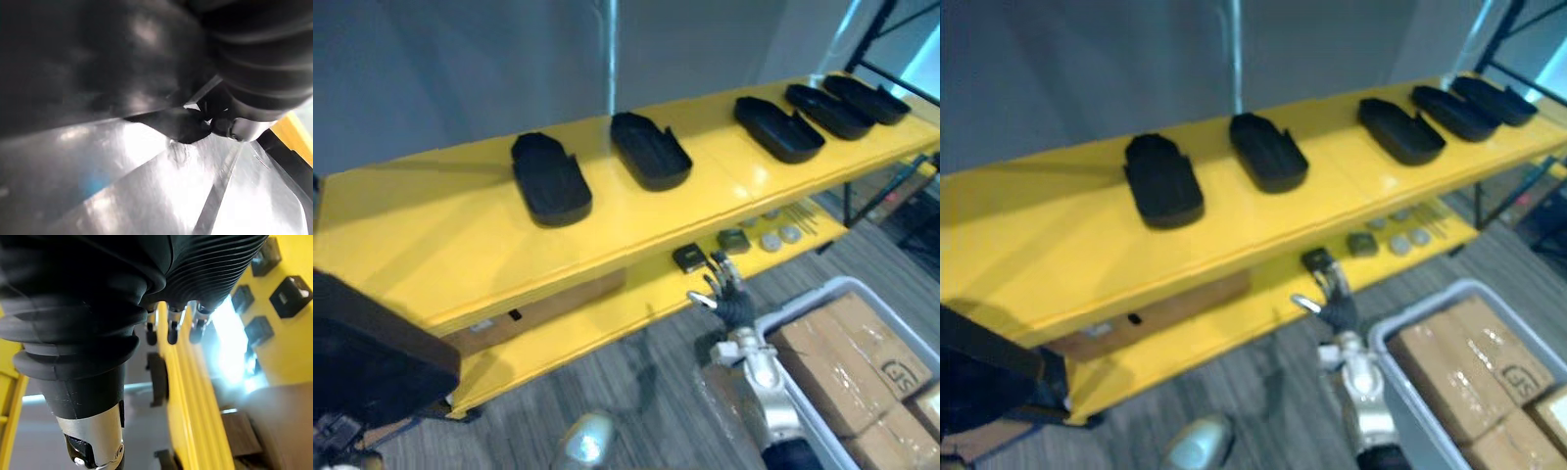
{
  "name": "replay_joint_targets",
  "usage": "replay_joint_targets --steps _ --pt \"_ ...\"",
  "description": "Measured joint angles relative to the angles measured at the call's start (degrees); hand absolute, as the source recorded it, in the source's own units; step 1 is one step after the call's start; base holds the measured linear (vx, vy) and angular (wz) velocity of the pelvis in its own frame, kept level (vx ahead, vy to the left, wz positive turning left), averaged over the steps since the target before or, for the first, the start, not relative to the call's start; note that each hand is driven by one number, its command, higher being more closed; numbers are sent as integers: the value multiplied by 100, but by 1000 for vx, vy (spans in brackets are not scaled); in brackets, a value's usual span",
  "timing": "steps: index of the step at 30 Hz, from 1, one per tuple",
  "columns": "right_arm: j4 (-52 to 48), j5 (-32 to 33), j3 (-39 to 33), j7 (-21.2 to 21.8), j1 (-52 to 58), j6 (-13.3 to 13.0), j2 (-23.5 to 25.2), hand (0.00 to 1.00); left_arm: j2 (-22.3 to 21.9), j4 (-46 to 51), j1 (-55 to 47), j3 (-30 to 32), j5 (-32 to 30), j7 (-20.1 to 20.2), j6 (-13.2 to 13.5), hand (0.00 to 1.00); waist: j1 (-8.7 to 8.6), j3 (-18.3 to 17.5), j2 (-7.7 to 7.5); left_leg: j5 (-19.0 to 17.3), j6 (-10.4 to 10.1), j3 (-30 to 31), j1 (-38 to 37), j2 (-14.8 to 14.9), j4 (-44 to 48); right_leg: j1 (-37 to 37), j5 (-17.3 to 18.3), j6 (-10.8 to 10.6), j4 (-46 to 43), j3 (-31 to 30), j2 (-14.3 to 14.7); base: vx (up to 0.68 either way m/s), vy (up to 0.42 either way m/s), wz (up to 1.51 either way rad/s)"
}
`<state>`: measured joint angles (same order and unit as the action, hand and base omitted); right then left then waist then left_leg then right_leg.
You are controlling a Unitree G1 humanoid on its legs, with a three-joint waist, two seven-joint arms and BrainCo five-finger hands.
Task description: Walk over and take plastic housings, then place them on the shelf
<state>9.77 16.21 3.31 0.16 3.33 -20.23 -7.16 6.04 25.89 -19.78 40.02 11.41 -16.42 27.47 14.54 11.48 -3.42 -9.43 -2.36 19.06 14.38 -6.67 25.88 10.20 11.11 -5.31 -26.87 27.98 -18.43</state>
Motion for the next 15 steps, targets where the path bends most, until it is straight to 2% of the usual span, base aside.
replay_joint_targets --steps 1,3,4,6,7,8,9,10,12,15 --pt "-17 -106 -104 -5 -50 -50 -7 0 63 6 103 -69 -2 15 -16 100 -3 34 -55 65 -15 0 54 8 0 -27 104 54 144 -38 67 -51 -80 19" --pt "-14 -134 -219 -1 -265 -245 -85 0 49 -2 203 -239 -8 -32 -47 100 -29 112 -29 136 -104 -152 187 125 32 -15 130 21 517 -158 254 -87 -67 -27" --pt "-22 -132 -246 -1 -451 -389 -146 0 51 -2 191 -324 -20 -74 -63 100 -29 261 71 224 -158 -283 181 278 -77 -24 113 -8 710 -228 365 -160 -37 -61" --pt "-62 -131 -309 -6 -671 -516 -203 0 53 -2 242 -417 -27 -148 -76 100 -46 418 145 415 -229 -411 187 399 -389 -130 147 -64 946 -303 440 -196 -45 -48" --pt "-69 -131 -361 -21 -839 -567 -240 0 79 -3 326 -514 -56 -257 -74 100 -136 526 151 507 -212 -509 264 431 -539 -174 277 -225 1130 -314 442 -177 -52 -19" --pt "-70 -131 -383 -22 -914 -584 -249 0 76 -9 368 -535 -57 -307 -74 100 -146 572 173 532 -207 -629 314 493 -543 -205 338 -326 1186 -326 446 -258 -56 -18" --pt "-69 -125 -430 -23 -1023 -589 -274 0 44 -53 429 -576 -61 -407 -73 100 -184 682 314 566 -230 -778 350 651 -519 -248 331 -373 1168 -359 487 -207 -27 -18" --pt "-69 -126 -430 -10 -1036 -589 -271 0 42 -55 401 -577 -86 -538 -72 100 -200 728 357 573 -227 -980 345 775 -520 -297 369 -338 1118 -423 490 -203 -18 -16" --pt "-80 -122 -438 10 -1035 -589 -274 0 38 -52 366 -568 -128 -668 -72 100 -198 734 368 569 -226 -1086 358 811 -425 -314 433 -361 1041 -448 461 -70 12 -7" --pt "-89 -118 -484 -4 -1007 -595 -234 0 36 -28 259 -388 -343 -763 -75 100 -142 764 301 133 -74 -1195 601 763 431 -206 681 -338 824 -399 378 29 90 11"
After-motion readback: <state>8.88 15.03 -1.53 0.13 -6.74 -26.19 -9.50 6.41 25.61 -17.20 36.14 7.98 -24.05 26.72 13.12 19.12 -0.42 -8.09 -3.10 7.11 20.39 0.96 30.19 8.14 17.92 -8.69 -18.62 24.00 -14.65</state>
